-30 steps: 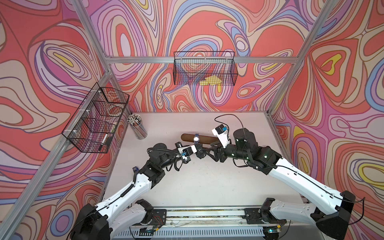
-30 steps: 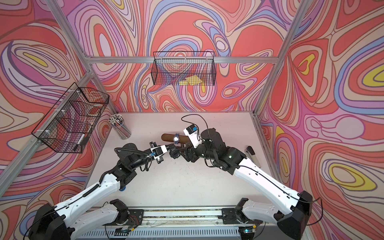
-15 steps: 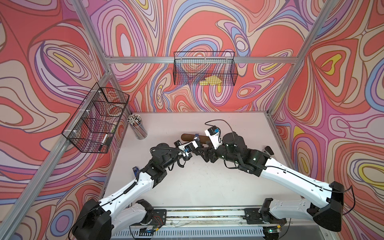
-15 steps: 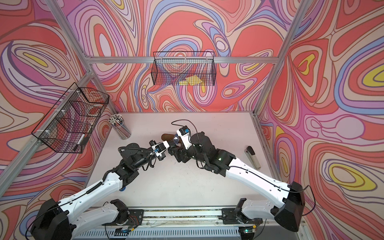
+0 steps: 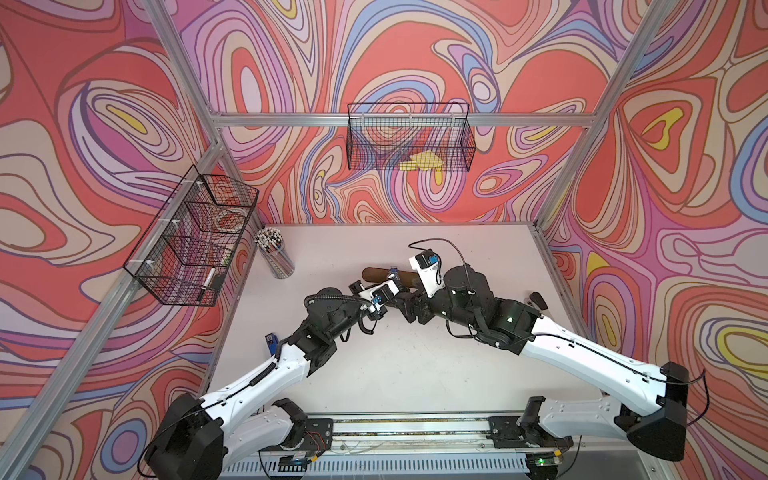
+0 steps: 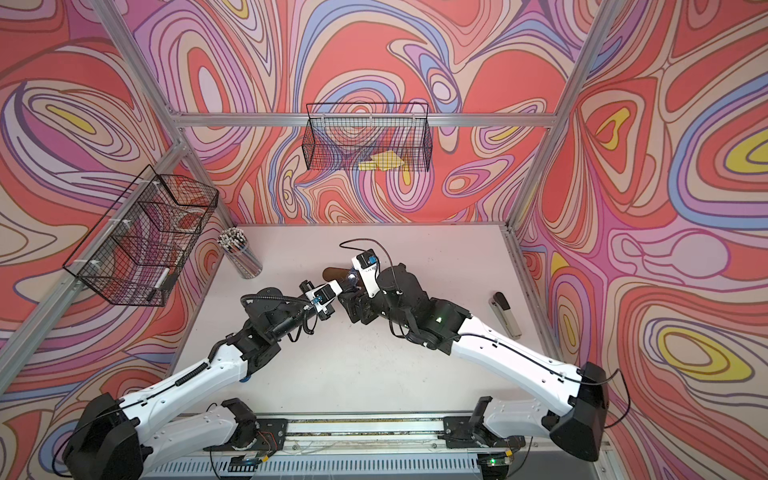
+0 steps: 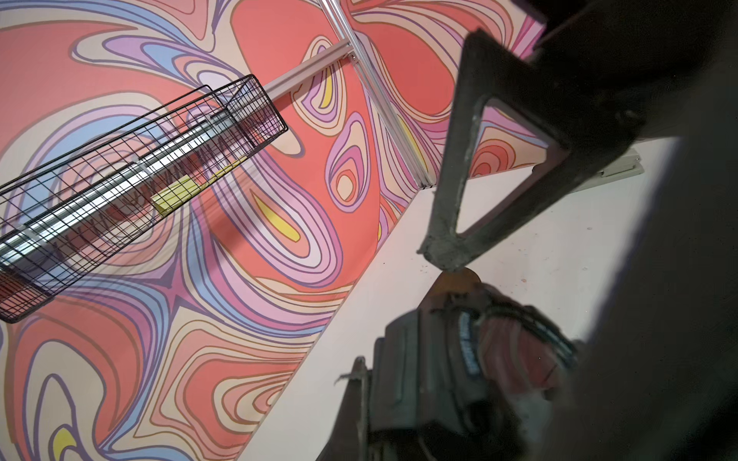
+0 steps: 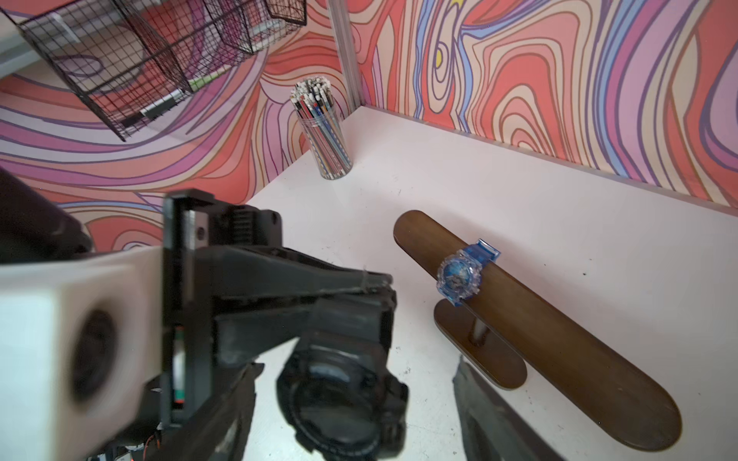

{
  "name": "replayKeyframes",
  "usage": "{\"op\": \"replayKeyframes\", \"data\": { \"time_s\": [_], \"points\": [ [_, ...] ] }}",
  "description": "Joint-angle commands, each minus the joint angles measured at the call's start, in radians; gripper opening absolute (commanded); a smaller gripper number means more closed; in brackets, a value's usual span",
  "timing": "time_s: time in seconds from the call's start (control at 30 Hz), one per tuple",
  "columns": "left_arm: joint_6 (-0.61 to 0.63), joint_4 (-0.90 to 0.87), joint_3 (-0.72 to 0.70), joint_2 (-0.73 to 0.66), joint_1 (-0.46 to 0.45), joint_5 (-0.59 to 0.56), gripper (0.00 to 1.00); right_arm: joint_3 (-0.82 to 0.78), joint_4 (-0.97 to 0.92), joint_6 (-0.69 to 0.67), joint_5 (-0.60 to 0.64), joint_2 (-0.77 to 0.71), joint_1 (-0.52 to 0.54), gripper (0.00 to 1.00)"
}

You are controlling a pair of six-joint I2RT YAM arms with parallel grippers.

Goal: Place watch on stand
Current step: Pick up the watch at the center of the board.

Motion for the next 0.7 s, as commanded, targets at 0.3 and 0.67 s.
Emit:
{"op": "replayKeyframes", "data": {
  "time_s": [0.3,0.67],
  "points": [
    [-0.034,0.040,0.040,-0.003,-0.008,-0.021,0.00,-0.002,0.004,0.013,0.025,0.005,0.024,0.80],
    [-0.072,-0.019,0.073,-0.021,-0.007,0.022,0.00,-0.003,-0.028,-0.026,0.037,0.040,0.025,0.69]
  ]
}}
